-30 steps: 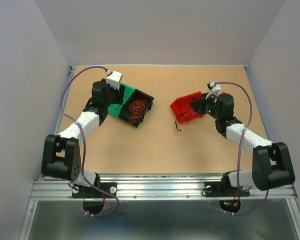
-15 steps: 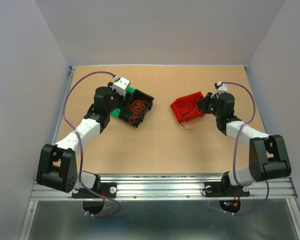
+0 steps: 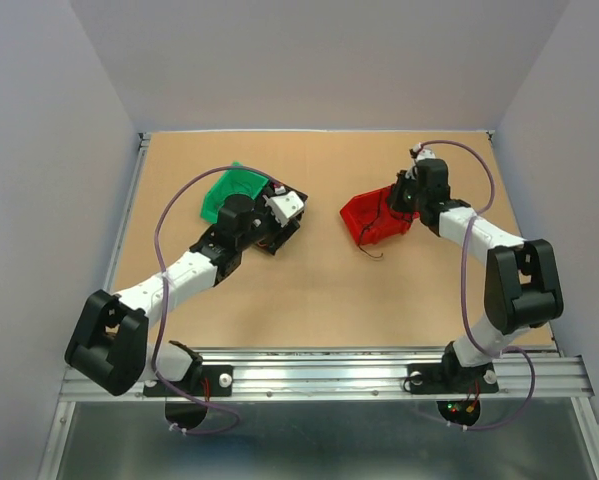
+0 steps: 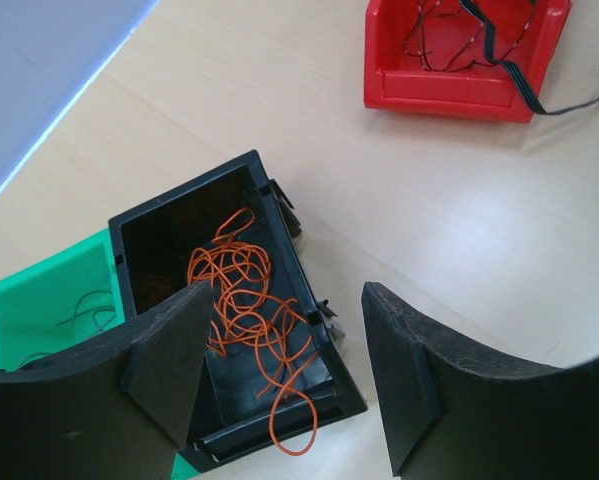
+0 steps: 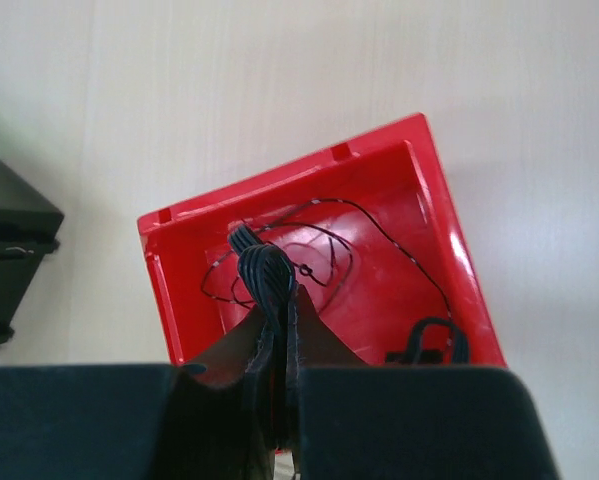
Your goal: Untangle the cables
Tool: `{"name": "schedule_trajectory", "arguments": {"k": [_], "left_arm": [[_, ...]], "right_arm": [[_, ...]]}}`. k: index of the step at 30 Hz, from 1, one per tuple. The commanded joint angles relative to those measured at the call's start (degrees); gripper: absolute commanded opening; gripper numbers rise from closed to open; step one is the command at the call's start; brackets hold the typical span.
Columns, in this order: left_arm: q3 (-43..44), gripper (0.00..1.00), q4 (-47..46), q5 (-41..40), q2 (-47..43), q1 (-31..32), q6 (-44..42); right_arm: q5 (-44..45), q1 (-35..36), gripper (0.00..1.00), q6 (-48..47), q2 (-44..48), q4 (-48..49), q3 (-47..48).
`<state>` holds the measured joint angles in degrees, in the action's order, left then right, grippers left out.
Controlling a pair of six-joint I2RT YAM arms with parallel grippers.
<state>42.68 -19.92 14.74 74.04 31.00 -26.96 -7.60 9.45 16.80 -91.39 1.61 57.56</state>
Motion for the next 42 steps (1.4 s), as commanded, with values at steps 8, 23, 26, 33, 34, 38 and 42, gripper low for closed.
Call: {"name": "schedule_trajectory", "arguments": {"k": [8, 23, 26, 33, 34, 38, 42], "left_arm": [[1.1, 0.73, 0.0, -2.9, 4.1, 4.0, -3.2], [0.7, 0.73, -0.6, -4.4, 3.7, 4.2, -3.1], [0.7, 0.73, -0.6, -4.5, 3.6, 4.2, -3.2], [0.6, 0.73, -0.6, -4.8, 3.5, 4.2, -3.2], [0.6, 0.73, -0.6, -4.8, 3.5, 4.2, -3.2], [0.7, 0.73, -0.6, -5.3, 3.7, 4.2, -3.2], [0.9, 0.73, -0.6, -6.0, 4.0, 4.2, -3.1]], "right_arm": [[13.0, 7.2, 0.03, -6.0, -11.0, -22.6, 18.2], [17.3, 9.1, 0.04, -6.4, -21.6, -27.5, 25.3], [18.1, 9.4, 0.16, -5.7, -18.3, -27.5, 25.5], [20.4, 10.0, 0.43, -3.0, -11.2, -28.2, 25.1], [20.7, 10.1, 0.46, -2.7, -10.5, -28.4, 24.8], [21.5, 10.6, 0.58, -2.0, -7.0, -28.8, 23.3], [21.5, 12.2, 0.73, -1.8, -4.2, -28.9, 21.2]]}}
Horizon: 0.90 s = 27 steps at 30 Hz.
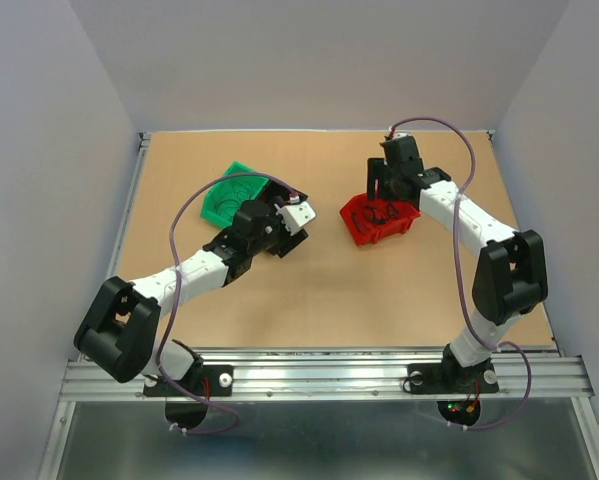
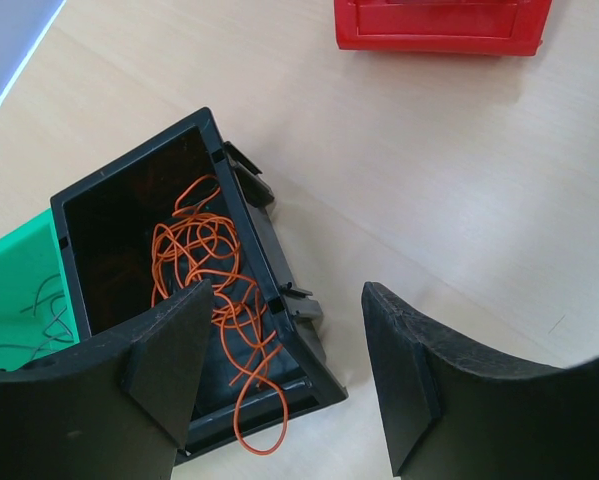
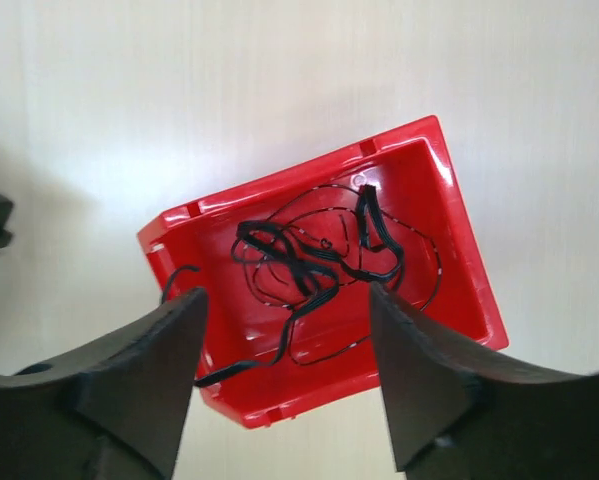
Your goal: Untangle the cables
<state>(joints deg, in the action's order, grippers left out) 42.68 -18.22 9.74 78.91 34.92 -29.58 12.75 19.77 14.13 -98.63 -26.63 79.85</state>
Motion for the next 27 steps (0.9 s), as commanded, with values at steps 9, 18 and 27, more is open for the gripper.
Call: {"name": "schedule_trajectory", "arguments": {"k": [9, 18, 27], "left_arm": [[1.0, 0.73, -2.5, -1.6, -0.8, 0.2, -0.2], [2.5, 0.73, -3.9, -6.5, -0.9, -2.7, 3.4], [5.1, 0.73, -3.9, -1.9, -1.3, -12.9, 10.0]], "right_arm": [[-0.8, 6.5, 0.62, 2.9, 10.3, 3.2, -9.6], [0.9, 10.6, 0.51, 1.1, 2.7, 3.2, -5.9], [4.2, 11.2, 0.43, 1.1, -5.3, 3.1, -1.0]]}}
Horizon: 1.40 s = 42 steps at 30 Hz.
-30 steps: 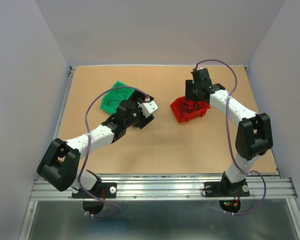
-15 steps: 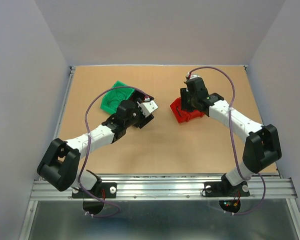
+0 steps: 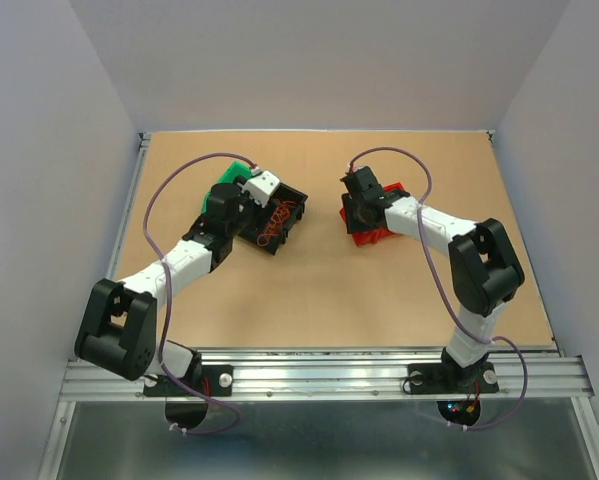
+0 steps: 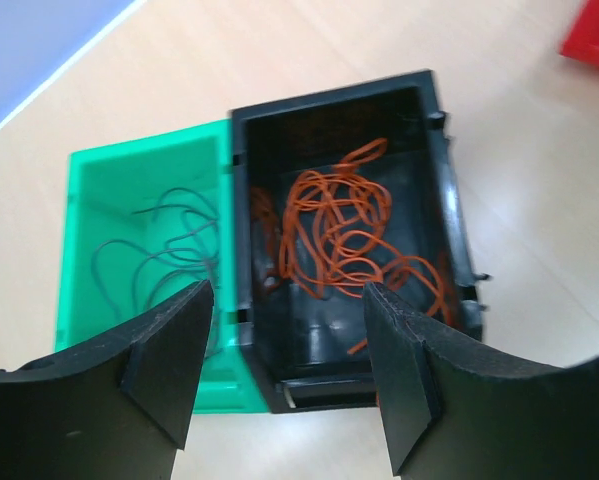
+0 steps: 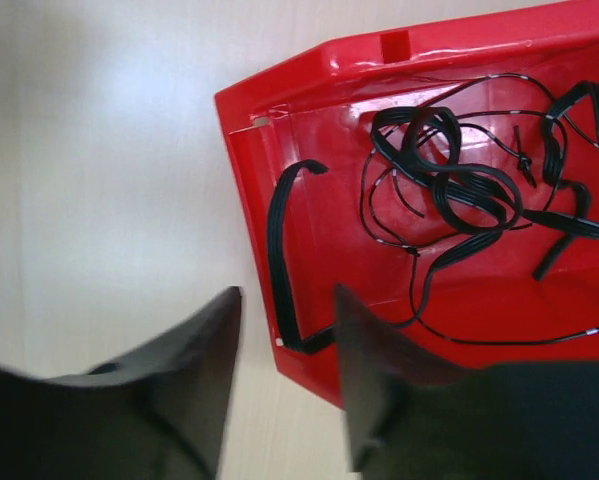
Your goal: Untangle the cables
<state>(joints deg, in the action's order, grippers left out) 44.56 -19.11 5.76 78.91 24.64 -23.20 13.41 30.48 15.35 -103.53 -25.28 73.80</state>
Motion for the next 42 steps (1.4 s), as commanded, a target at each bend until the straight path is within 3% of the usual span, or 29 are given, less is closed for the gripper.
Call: {"name": "schedule_trajectory", "arguments": {"k": [1, 3, 8, 15, 20, 28, 33, 39, 40, 42], "left_arm": [[3.4, 0.73, -3.0, 2.2, -1.0, -3.0, 3.9], [3.6, 0.73, -3.0, 2.7, -0.9, -3.5, 4.0], [3.6, 0.73, -3.1, 2.6, -0.8, -3.5, 4.0], [3.4, 0.73, -3.5, 1.0, -1.4, -3.5, 4.3], [4.0, 0.73, -3.5, -2.1, -0.7, -3.5, 4.4], [8.0, 0.75, -0.5, -5.2, 5.9, -3.5, 4.1], [10.9, 0.75, 0.7, -8.8, 10.6, -3.5, 4.4], [13.3, 0.75, 1.6, -11.3, 14.2, -3.8, 5.8], [13.7, 0.75, 1.9, -11.3, 14.9, -4.0, 6.0], [14.2, 0.75, 2.3, -11.5, 15.4, -4.1, 6.3]], "right_arm": [[4.3, 0.4, 0.38, 0.0, -0.4, 1.6, 5.1], [5.8, 0.4, 0.23, 0.2, -0.1, 1.7, 5.0], [8.7, 0.4, 0.01, 0.4, 1.1, 1.7, 5.2], [14.2, -0.2, 0.01, 0.2, -1.8, 1.7, 8.0], [13.3, -2.5, 0.01, 0.0, -7.9, 1.2, 10.3], [12.0, -3.2, 0.2, 0.4, -14.0, 0.9, 11.8], [9.9, -3.2, 0.32, 1.5, -5.8, 1.0, 9.4], [8.7, -2.7, 0.53, 2.2, 4.6, 1.0, 4.4], [8.7, -2.7, 0.64, 2.4, 7.3, 1.0, 3.0], [8.6, -2.6, 0.68, 2.8, 9.8, 1.2, 1.4]]}}
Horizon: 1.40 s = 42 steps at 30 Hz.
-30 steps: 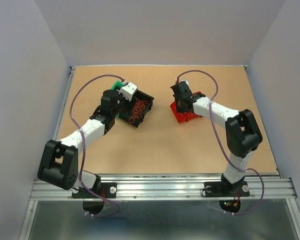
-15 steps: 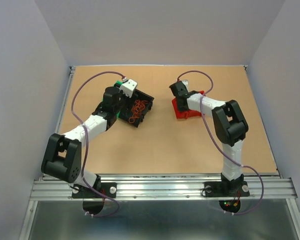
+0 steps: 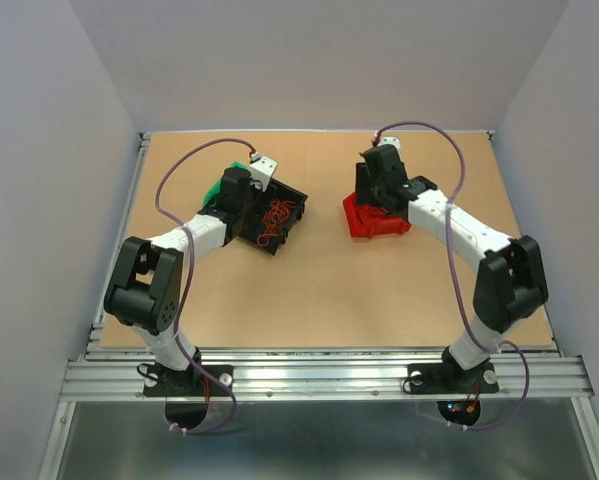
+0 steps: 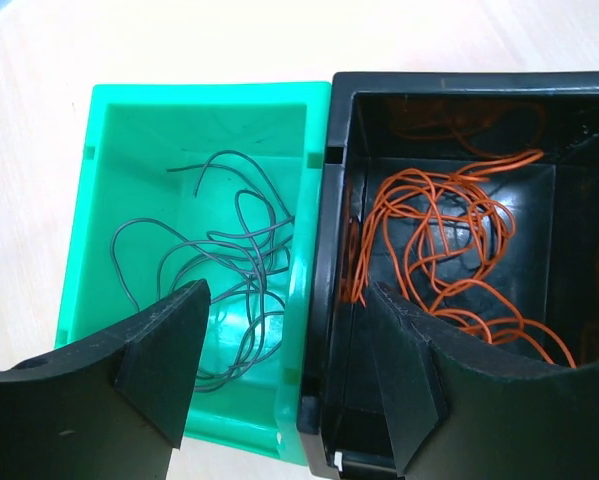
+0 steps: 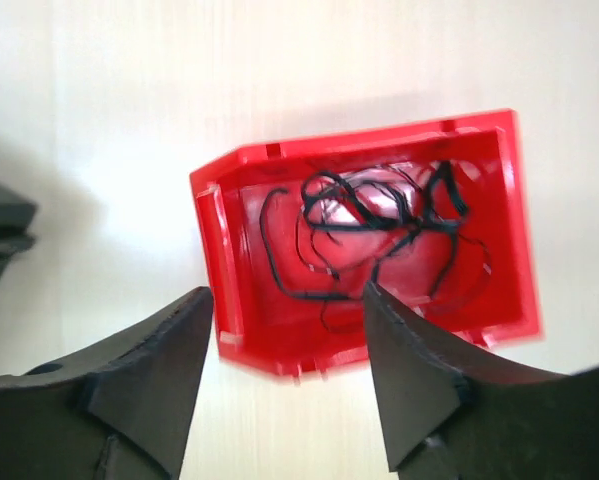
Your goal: Untangle the cables
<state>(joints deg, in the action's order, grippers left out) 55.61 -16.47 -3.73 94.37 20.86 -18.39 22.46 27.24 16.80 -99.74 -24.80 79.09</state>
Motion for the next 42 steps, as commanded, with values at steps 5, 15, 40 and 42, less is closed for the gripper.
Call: {"name": "schedule_trajectory", "arguments": {"k": [5, 15, 40, 42], "left_arm": [[6.2, 0.71, 2.8, -1.0, 2.5, -1.3, 3.2], [14.3, 0.58, 10.5, 3.5, 9.8, -4.6, 14.2], [-1.8, 0.99, 1.5, 6.1, -17.4, -6.1, 11.2], [-3.8, 0.99, 1.8, 7.6, -24.1, -6.2, 10.0]], "right_arm": [[-1.5, 1.1, 0.72, 2.9, 14.0, 3.4, -11.0], [-2.8, 1.6, 0.69, 7.3, 23.2, 11.6, -21.5], [-17.8, 4.1, 0.94, 5.0, 49.6, 42.8, -55.9], [-17.3, 4.1, 0.94, 5.9, 54.4, 41.4, -59.0]]}}
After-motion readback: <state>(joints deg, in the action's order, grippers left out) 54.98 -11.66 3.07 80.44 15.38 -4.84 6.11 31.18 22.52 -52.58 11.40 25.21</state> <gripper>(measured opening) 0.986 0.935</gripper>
